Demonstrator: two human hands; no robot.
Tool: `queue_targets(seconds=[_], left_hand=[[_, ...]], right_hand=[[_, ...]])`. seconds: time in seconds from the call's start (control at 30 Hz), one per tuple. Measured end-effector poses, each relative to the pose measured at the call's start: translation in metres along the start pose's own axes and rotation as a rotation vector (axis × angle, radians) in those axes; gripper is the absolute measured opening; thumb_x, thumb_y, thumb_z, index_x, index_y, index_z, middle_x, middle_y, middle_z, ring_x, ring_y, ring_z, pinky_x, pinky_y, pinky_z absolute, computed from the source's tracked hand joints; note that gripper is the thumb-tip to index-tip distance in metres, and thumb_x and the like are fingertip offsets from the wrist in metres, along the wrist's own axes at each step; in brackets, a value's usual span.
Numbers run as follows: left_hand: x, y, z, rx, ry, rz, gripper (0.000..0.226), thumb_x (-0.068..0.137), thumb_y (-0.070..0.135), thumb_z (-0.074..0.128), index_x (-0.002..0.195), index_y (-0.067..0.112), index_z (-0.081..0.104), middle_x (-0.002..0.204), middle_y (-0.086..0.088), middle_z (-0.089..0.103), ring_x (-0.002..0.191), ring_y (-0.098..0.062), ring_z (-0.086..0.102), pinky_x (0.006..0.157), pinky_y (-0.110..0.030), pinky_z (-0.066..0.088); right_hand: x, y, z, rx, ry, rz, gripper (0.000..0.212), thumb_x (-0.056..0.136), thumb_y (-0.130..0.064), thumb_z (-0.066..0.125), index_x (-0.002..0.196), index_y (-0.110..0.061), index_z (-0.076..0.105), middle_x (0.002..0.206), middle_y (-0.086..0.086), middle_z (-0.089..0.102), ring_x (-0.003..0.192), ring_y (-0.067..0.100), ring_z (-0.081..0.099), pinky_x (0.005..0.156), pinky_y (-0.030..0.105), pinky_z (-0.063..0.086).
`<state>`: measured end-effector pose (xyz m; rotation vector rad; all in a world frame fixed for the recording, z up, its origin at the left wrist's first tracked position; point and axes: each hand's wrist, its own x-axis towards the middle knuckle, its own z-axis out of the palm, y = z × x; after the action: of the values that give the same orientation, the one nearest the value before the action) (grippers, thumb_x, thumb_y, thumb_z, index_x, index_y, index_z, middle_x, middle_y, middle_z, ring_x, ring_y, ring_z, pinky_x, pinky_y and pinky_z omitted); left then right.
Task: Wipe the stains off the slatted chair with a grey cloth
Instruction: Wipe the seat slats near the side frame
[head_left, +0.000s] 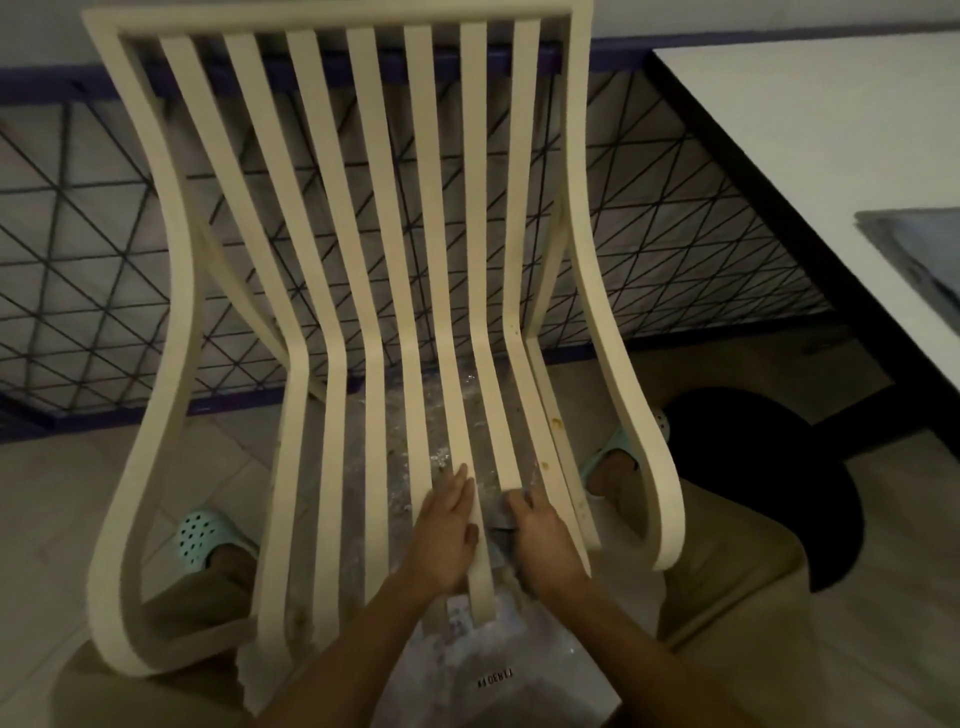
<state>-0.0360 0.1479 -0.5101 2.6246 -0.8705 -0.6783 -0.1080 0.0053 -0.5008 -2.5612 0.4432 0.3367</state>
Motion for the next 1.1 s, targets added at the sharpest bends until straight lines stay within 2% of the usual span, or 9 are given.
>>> queue_targets(seconds=[0.13, 0.23, 0.37, 0.43, 0.67, 0.77, 0.9, 1.0, 1.1], left_hand=[[-0.011, 0.009, 0.001, 0.018, -0.049, 0.002, 0.066, 0.101, 0.031, 0.037, 0.155, 0.016, 0.001, 0.16, 0.004, -0.018, 0.149, -0.017, -0.01, 0.122, -0.037, 0.0], [-0.018, 0.011, -0.002, 0.024, -0.073, -0.008, 0.069, 0.101, 0.037, 0.036, 0.154, 0.017, -0.003, 0.16, 0.005, -0.02, 0.149, -0.015, -0.01, 0.121, -0.04, -0.002], [-0.02, 0.016, -0.008, 0.007, -0.103, -0.035, 0.072, 0.101, 0.043, 0.037, 0.154, 0.015, -0.003, 0.16, 0.004, -0.02, 0.149, -0.015, -0.008, 0.121, -0.043, -0.002], [-0.019, 0.02, -0.008, 0.006, -0.111, -0.036, 0.073, 0.1, 0.044, 0.037, 0.154, 0.015, -0.003, 0.16, 0.004, -0.02, 0.149, -0.015, -0.008, 0.121, -0.043, -0.002], [-0.02, 0.029, -0.008, -0.029, -0.041, -0.045, 0.069, 0.1, 0.038, 0.042, 0.155, 0.014, 0.007, 0.162, 0.001, -0.013, 0.149, -0.019, -0.01, 0.122, -0.041, 0.001], [-0.018, 0.032, -0.005, -0.062, 0.022, -0.001, 0.064, 0.099, 0.033, 0.044, 0.154, 0.021, 0.013, 0.162, -0.001, -0.007, 0.149, -0.021, -0.008, 0.122, -0.037, 0.007], [-0.015, 0.025, -0.001, -0.005, 0.003, 0.024, 0.063, 0.101, 0.035, 0.038, 0.155, 0.023, 0.008, 0.162, 0.0, -0.011, 0.147, -0.018, -0.016, 0.121, -0.042, 0.0], [-0.012, 0.026, 0.006, 0.037, -0.002, 0.042, 0.06, 0.103, 0.039, 0.03, 0.154, 0.024, 0.004, 0.16, 0.003, -0.017, 0.145, -0.016, -0.024, 0.121, -0.044, -0.003], [-0.009, 0.031, 0.011, 0.032, 0.005, 0.051, 0.059, 0.103, 0.04, 0.027, 0.154, 0.024, 0.001, 0.16, 0.004, -0.015, 0.144, -0.013, -0.025, 0.119, -0.041, -0.006]], right_hand=[[-0.032, 0.012, -0.004, -0.048, -0.043, -0.118, 0.028, 0.093, -0.021, 0.049, 0.119, -0.02, 0.057, 0.121, 0.008, 0.056, 0.103, 0.025, 0.059, 0.095, 0.035, 0.05], [-0.032, 0.012, -0.026, 0.044, 0.037, -0.078, 0.03, 0.091, -0.004, 0.049, 0.118, -0.008, 0.061, 0.116, 0.017, 0.057, 0.108, 0.033, 0.054, 0.091, 0.033, 0.041], [-0.029, 0.01, -0.065, 0.208, 0.182, 0.013, 0.021, 0.09, 0.0, 0.046, 0.097, -0.015, 0.06, 0.104, 0.003, 0.051, 0.088, 0.015, 0.054, 0.074, 0.015, 0.04], [-0.031, 0.016, -0.072, 0.191, 0.207, 0.064, 0.022, 0.089, -0.002, 0.048, 0.094, -0.021, 0.056, 0.102, -0.003, 0.047, 0.086, 0.014, 0.053, 0.074, 0.019, 0.044], [-0.041, 0.026, -0.043, 0.069, 0.116, 0.25, 0.028, 0.095, -0.016, 0.052, 0.121, -0.019, 0.045, 0.123, 0.007, 0.041, 0.104, 0.024, 0.051, 0.09, 0.033, 0.047], [-0.047, 0.027, -0.028, 0.101, 0.177, 0.187, 0.024, 0.098, -0.037, 0.042, 0.118, -0.025, 0.046, 0.122, 0.002, 0.035, 0.108, 0.022, 0.05, 0.092, 0.042, 0.051], [-0.062, 0.029, -0.007, 0.081, 0.295, 0.042, 0.049, 0.1, -0.049, 0.025, 0.129, -0.024, 0.054, 0.137, 0.001, 0.03, 0.128, 0.019, 0.032, 0.108, 0.038, 0.036], [-0.061, 0.031, 0.0, 0.141, 0.312, -0.047, 0.055, 0.1, -0.053, 0.02, 0.149, -0.031, 0.03, 0.159, -0.006, 0.013, 0.146, 0.012, 0.014, 0.119, 0.033, 0.02], [-0.055, 0.041, 0.007, 0.093, 0.266, -0.069, 0.053, 0.103, -0.033, 0.029, 0.153, -0.032, 0.012, 0.163, 0.002, -0.001, 0.15, 0.017, -0.001, 0.121, 0.044, 0.016]])
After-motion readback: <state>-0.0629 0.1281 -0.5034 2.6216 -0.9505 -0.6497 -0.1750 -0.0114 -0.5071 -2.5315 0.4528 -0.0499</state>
